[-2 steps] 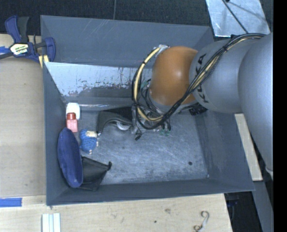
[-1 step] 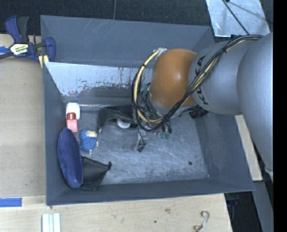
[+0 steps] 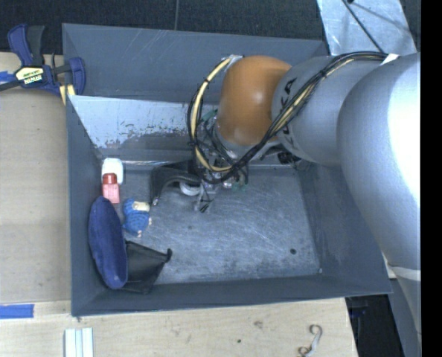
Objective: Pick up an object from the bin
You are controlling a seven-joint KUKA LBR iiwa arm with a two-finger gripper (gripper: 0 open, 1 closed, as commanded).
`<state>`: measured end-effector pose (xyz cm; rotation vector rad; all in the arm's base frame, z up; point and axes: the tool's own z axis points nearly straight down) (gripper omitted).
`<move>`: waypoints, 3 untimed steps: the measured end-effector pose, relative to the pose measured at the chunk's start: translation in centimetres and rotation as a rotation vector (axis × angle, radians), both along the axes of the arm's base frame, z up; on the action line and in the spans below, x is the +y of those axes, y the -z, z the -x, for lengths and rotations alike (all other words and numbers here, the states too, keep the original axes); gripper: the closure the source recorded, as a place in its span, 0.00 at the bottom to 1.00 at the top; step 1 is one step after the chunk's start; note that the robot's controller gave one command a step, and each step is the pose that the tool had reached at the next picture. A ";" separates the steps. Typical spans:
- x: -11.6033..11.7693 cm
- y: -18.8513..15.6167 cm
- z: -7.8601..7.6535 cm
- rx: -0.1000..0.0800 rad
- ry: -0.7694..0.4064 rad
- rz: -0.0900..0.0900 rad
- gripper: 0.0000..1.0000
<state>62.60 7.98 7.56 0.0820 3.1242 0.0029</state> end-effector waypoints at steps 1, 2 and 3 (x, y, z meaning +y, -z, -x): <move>0.0 -0.4 0.0 0.000 0.002 -0.001 1.00; 0.1 -0.4 0.1 -0.001 -0.002 0.001 1.00; 0.7 -12.3 1.0 0.004 0.037 -0.001 1.00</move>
Offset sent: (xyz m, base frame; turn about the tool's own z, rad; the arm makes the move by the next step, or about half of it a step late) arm 0.0000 0.0000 0.0000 0.0000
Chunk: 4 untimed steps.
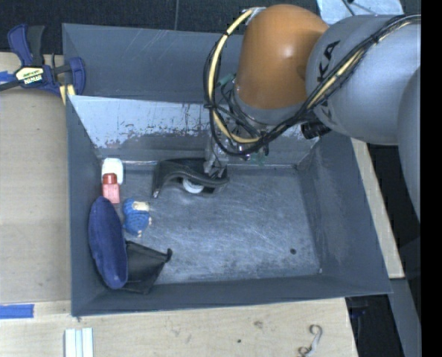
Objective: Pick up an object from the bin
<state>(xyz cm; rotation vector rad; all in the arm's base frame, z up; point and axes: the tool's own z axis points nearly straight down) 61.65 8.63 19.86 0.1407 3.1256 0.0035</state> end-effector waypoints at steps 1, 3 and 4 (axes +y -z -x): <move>1.4 7.8 3.5 0.019 0.026 0.002 1.00; 0.7 8.3 1.1 0.009 0.027 0.001 0.00; -0.4 11.9 -0.4 -0.006 0.069 -0.006 0.00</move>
Offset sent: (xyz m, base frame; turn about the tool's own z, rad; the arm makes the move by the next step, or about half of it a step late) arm -0.0326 0.0143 -0.0736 0.0284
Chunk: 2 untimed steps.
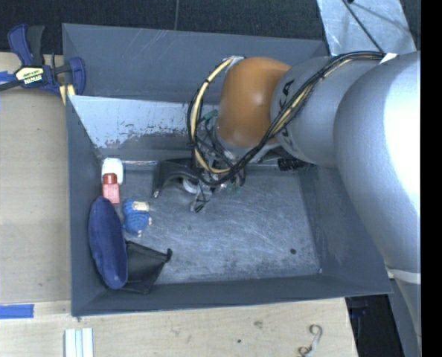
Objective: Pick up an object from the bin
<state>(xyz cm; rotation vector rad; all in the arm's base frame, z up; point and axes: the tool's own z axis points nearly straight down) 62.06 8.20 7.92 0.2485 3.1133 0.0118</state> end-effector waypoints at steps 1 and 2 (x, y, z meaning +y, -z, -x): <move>-0.2 -0.4 -0.1 -0.003 0.001 0.003 1.00; -0.2 -13.1 -0.3 0.006 0.043 0.004 1.00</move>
Offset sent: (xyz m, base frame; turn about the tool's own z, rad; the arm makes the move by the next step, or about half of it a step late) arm 0.0000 0.0000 0.0000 0.0000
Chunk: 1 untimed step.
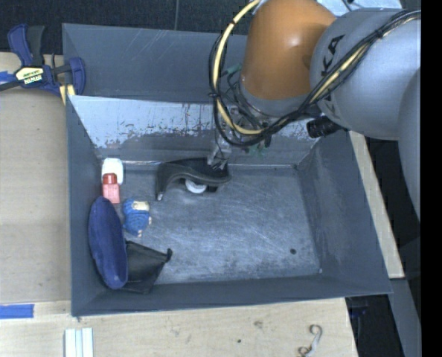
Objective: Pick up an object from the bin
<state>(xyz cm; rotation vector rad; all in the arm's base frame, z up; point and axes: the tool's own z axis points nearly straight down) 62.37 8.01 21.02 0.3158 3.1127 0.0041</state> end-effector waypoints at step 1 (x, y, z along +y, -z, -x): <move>-0.2 3.8 2.2 0.013 0.122 0.001 1.00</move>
Offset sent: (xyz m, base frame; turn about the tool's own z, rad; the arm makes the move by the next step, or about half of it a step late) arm -0.0216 -0.0007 -0.0376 0.1226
